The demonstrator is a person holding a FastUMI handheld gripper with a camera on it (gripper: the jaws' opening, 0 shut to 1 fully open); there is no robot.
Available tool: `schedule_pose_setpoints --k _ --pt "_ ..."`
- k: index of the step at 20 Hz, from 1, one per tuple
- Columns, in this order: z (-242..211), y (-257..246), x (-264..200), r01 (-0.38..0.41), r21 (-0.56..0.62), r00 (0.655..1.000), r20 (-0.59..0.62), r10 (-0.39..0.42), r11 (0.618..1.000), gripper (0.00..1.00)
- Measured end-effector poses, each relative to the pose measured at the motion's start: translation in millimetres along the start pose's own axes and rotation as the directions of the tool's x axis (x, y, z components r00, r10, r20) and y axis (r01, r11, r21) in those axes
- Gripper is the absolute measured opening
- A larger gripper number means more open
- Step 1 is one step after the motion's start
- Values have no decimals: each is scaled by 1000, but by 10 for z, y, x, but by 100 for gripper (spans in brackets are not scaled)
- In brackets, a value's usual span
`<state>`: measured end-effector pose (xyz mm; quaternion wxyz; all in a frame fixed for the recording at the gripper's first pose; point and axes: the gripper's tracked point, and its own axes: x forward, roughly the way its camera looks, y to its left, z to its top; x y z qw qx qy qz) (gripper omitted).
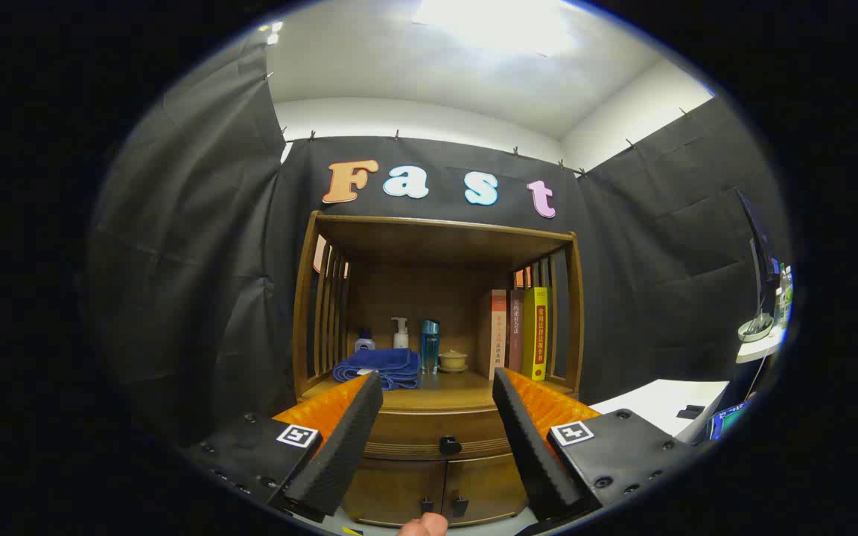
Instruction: Pull open the drawer, take out the items inside it, and place them on the countertop above the cabinet.
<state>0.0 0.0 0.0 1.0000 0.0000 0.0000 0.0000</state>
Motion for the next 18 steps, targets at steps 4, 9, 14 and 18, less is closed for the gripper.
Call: schedule_pose_setpoints --k 4,9,14,18 --pt "-49 66 71 2 2 1000 2 -2 1000 98" --pt "-323 110 145 23 5 999 -22 -23 1000 98" --pt "-510 106 109 36 6 998 -49 -36 999 98" --pt "-547 47 66 50 20 998 -47 -49 999 98"
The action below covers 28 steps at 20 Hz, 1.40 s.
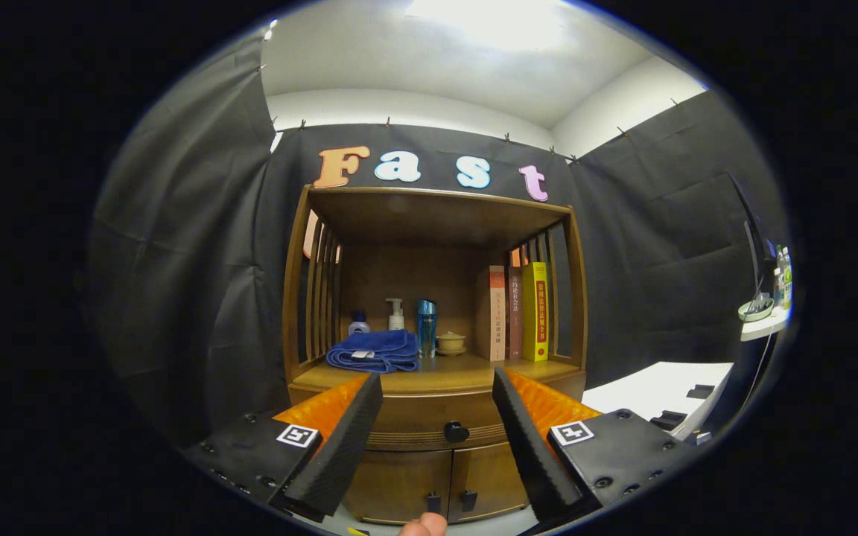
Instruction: Pull open the drawer, take out the items inside it, and place them on the countertop above the cabinet.
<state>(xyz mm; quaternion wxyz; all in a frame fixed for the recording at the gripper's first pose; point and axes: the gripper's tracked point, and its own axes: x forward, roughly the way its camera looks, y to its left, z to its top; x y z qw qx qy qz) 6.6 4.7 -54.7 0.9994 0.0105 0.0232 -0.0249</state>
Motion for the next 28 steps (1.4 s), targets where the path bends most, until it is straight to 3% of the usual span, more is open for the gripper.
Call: schedule_pose_setpoints --k 10,18,28 --pt "124 -1 -48 -9 -53 1000 -1 9 999 98" --pt "61 57 25 -52 -7 999 -11 52 999 98" --pt "-367 -123 454 -47 21 998 -44 48 999 98"
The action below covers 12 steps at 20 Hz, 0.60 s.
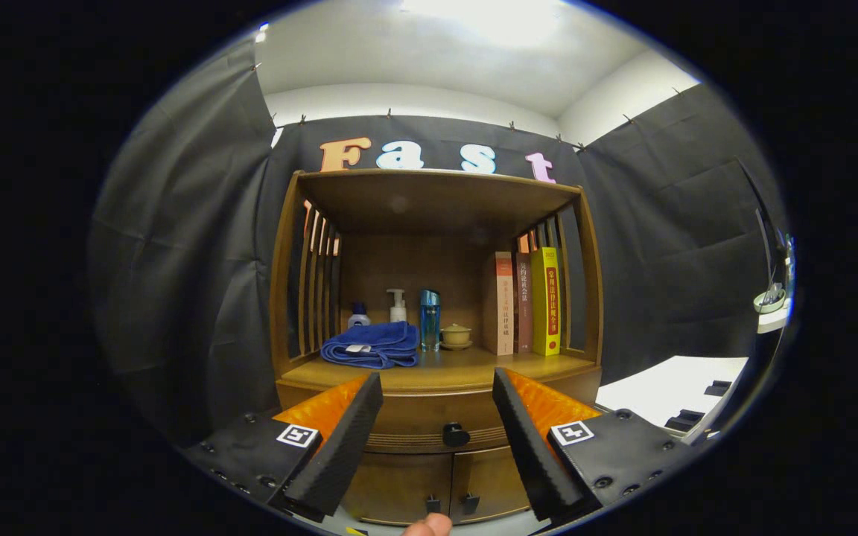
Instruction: Pull open the drawer, take out the items inside it, and place them on the countertop above the cabinet.
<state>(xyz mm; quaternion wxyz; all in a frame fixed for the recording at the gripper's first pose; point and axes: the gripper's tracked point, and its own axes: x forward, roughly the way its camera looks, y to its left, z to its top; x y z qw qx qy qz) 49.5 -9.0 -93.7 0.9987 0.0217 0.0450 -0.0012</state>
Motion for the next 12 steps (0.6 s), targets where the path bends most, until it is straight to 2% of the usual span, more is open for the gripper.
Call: schedule_pose_setpoints --k 3,7,10,12 --pt "-313 -94 234 -15 18 1000 -13 15 1000 98" --pt "-1030 -287 596 -14 59 997 -74 19 998 98" --pt "-1447 -343 708 -15 60 991 -134 23 998 98" --pt "-1689 -303 719 -48 81 982 -176 62 996 98"
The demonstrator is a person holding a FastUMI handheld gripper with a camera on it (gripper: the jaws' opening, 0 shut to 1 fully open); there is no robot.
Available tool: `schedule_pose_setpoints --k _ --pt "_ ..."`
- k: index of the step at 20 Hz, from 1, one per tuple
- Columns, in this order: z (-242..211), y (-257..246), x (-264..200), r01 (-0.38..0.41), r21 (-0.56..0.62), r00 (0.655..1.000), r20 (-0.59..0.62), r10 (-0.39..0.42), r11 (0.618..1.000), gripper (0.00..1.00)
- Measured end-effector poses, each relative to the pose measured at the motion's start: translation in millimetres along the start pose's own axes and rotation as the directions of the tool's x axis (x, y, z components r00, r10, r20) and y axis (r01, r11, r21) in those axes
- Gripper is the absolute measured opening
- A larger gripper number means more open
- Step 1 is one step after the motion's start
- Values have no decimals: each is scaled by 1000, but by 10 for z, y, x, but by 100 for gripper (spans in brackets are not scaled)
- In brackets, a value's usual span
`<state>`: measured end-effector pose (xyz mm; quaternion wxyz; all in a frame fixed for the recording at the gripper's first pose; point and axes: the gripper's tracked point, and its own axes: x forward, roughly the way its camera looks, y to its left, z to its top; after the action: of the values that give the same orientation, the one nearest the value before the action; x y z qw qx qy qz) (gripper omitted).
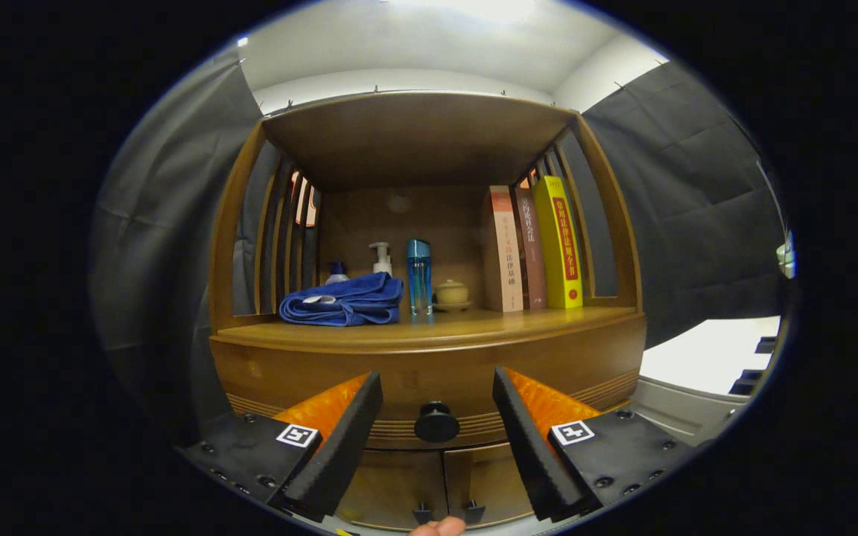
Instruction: Pull open the drawer, take out the items inside it, and place them on the countertop above the cabinet.
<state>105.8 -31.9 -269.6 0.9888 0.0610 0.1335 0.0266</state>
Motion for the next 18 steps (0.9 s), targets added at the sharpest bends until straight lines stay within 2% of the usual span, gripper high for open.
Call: schedule_pose_setpoints --k 6,12,16,18 --pt "-598 -76 292 -24 -11 996 -91 23 1000 98" --pt "-652 -93 356 -27 25 995 -98 29 999 96" --pt "-646 -19 436 -53 -5 995 -86 52 999 72" --pt "-656 -15 431 -51 37 993 -101 55 998 60"
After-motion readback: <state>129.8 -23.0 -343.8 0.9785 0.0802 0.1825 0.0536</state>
